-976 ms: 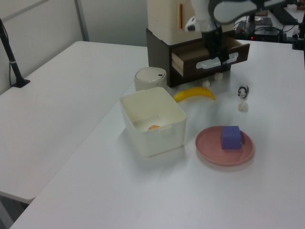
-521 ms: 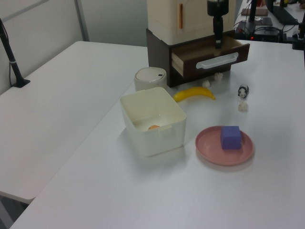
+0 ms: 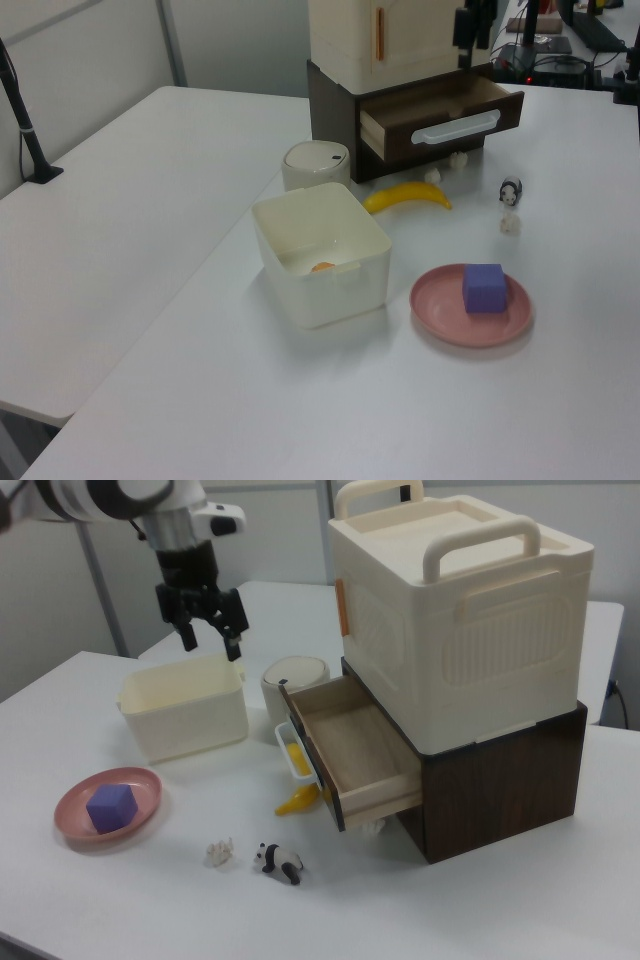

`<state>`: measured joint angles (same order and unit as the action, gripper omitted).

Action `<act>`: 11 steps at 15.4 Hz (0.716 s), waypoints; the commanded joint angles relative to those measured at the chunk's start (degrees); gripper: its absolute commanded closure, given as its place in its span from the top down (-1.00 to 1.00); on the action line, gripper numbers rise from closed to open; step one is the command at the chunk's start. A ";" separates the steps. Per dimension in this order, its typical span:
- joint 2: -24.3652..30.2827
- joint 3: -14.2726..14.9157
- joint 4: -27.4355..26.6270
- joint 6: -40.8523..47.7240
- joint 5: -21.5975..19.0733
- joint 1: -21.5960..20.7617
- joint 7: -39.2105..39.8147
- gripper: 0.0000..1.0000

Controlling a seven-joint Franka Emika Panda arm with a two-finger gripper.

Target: Slide the drawer open

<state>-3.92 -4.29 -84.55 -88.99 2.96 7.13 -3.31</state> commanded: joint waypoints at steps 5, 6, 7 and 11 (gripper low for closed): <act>5.68 5.96 -3.25 -0.31 -3.84 -1.15 -4.25 1.00; 5.68 6.05 -3.16 -0.31 -3.84 -1.15 -4.34 1.00; 5.68 6.05 -3.16 -0.14 -3.84 -1.15 -4.69 1.00; 6.82 5.96 -4.92 -0.57 -3.84 -1.24 -4.96 1.00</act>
<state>0.06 1.01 -85.34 -87.81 0.29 6.96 -6.61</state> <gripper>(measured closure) 0.000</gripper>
